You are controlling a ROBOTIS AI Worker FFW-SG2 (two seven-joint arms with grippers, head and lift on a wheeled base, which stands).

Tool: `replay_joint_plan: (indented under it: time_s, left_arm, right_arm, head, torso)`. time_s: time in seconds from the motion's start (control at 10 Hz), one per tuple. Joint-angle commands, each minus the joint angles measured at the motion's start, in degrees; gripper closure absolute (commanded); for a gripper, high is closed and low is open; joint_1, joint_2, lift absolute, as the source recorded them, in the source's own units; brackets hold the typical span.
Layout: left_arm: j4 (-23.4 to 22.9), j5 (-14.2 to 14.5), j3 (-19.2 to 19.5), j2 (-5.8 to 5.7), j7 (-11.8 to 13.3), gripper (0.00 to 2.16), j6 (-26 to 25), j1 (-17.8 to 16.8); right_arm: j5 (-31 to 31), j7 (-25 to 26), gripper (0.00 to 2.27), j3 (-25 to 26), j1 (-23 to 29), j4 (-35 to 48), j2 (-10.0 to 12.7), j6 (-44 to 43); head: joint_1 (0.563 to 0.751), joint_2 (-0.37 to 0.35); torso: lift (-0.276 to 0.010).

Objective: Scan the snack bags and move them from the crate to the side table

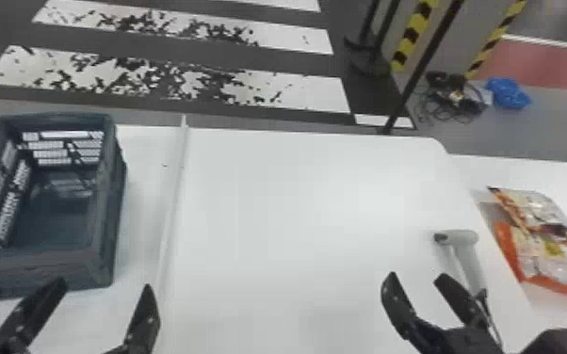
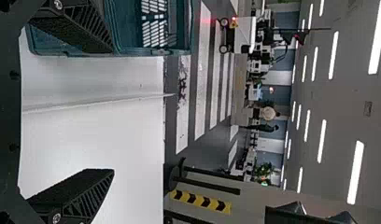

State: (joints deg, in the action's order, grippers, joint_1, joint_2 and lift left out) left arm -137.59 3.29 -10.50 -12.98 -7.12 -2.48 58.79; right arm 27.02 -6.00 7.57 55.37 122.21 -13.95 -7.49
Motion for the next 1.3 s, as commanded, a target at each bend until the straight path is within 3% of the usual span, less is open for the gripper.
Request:
replay_joint_plan:
  time_s: [0.0, 0.2, 1.2]
  left_arm:
    - [0.12, 0.22, -0.14, -0.03, 0.27, 0.08, -0.47, -0.79]
    - [-0.31, 0.4, -0.31, -0.03, 0.27, 0.08, -1.0, -0.87]
    - [-0.49, -0.04, -0.22, 0.06, -0.17, 0.08, -0.65, -1.23]
  right_arm:
    - [1.28, -0.06, 0.07, 1.13, 1.06, -0.92, -0.02, -0.11]
    - [1.54, 0.03, 0.07, 1.75, 1.59, -0.84, -0.11, -1.16]
    - [3.04, 0.03, 0.07, 3.59, 2.29, -0.57, -0.37, -2.74]
  head:
    - [0.695, -0.263]
    - [0.695, -0.309]
    - [0.695, -0.345]
  torso:
    - [-0.087]
    - [-0.087]
    - [-0.087]
